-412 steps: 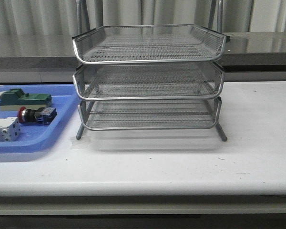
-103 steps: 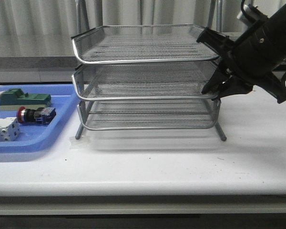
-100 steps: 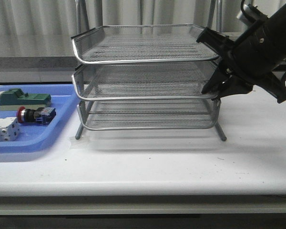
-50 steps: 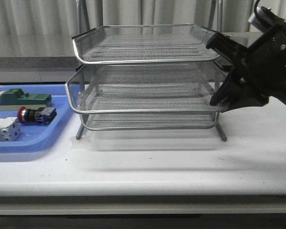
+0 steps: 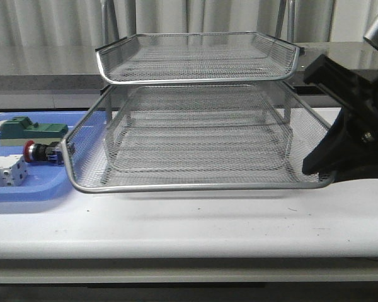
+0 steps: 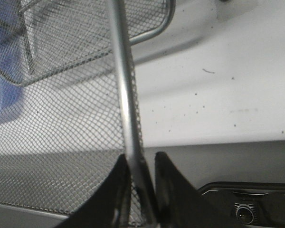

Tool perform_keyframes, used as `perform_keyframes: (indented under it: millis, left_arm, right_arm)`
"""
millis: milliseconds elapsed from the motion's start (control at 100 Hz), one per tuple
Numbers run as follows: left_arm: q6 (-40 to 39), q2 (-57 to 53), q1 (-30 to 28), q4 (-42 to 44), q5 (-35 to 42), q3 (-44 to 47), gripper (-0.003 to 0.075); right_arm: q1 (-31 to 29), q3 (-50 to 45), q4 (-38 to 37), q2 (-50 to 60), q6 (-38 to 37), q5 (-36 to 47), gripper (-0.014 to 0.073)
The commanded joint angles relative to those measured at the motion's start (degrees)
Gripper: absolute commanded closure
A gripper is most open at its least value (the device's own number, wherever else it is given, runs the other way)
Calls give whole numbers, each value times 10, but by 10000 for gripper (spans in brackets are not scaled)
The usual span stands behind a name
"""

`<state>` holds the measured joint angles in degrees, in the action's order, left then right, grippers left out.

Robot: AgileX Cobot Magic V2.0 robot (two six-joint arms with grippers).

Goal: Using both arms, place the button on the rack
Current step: 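Release the pulled-out tray and withdraw the right gripper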

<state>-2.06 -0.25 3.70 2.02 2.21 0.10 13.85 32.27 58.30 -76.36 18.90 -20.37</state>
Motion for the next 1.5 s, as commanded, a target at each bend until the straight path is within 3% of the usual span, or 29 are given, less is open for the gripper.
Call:
perform_keyframes:
  millis: [0,80,300,390,780,970,1230,1490]
  left_arm:
    - [-3,-19,0,1,45,27,740]
    - [-3,-19,0,1,45,27,740]
    - [-3,-19,0,1,45,27,740]
    - [-3,-19,0,1,45,27,740]
    - [-3,-19,0,1,45,27,740]
    - [-3,-19,0,1,45,27,740]
    - [-3,-19,0,1,45,27,740]
    - [-3,-19,0,1,45,27,740]
  right_arm:
    - [-1,0,-30,19,15,-9,600]
    - [-1,0,-30,21,15,-9,529]
    - [-1,0,-32,28,16,-12,169]
    - [-1,0,-43,51,16,-10,94]
    - [-6,1,-125,185,-10,-87,123]
    - [-33,5,-294,233,-108,-122,182]
    - [-68,58,-550,323,-243,-225,183]
    - [-68,72,-597,439,-251,-284,183]
